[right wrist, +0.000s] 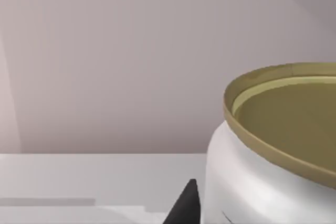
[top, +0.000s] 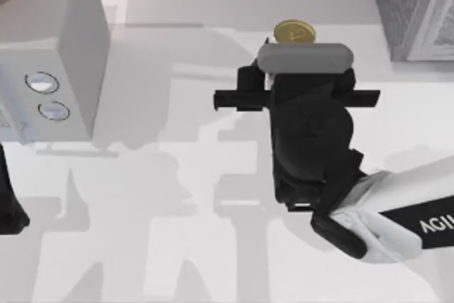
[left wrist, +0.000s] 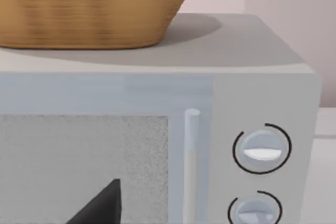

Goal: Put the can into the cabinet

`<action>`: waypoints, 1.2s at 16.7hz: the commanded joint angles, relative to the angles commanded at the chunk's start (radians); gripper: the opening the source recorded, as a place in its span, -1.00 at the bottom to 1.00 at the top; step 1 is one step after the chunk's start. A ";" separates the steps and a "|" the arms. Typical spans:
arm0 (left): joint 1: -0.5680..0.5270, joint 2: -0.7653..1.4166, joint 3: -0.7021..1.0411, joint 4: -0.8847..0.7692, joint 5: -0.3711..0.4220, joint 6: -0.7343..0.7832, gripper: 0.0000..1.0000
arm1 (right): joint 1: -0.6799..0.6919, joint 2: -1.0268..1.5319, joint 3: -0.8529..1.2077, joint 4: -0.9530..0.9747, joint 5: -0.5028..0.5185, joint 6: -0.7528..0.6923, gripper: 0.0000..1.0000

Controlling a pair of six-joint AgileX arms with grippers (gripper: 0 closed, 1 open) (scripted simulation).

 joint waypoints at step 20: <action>0.000 0.000 0.000 0.000 0.000 0.000 1.00 | -0.474 -1.111 -0.410 -0.556 -0.513 -0.029 -1.00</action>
